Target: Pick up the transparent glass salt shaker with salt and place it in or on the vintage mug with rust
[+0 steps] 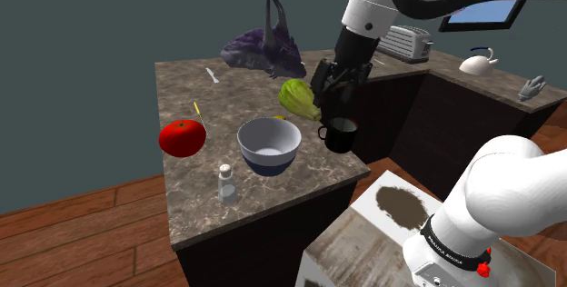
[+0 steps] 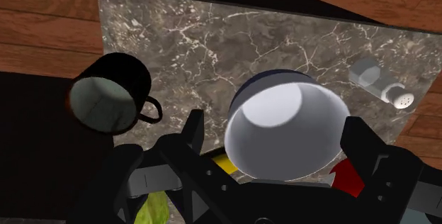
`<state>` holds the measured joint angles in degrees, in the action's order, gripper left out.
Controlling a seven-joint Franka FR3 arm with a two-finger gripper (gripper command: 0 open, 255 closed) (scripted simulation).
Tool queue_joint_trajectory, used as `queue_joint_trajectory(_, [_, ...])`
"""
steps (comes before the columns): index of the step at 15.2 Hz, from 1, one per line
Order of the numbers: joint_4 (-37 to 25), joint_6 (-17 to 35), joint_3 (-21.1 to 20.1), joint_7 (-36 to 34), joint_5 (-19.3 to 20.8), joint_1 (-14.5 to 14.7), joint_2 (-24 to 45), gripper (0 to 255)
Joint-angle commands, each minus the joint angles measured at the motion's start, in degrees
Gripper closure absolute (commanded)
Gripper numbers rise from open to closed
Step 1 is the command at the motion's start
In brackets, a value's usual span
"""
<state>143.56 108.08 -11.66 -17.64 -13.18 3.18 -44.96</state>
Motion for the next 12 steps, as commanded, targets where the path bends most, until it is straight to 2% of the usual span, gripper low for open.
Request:
queue_joint_trajectory(1, [1.38, 4.15, -2.73, -2.29, -1.17, 0.5, 1.69, 0])
queue_joint_trajectory(7, [2.07, 15.68, -11.44, -9.67, -3.08, 0.92, 9.62, 0])
queue_joint_trajectory(12, [0.13, 25.05, -19.44, -17.2, -1.46, -0.81, 18.72, 0])
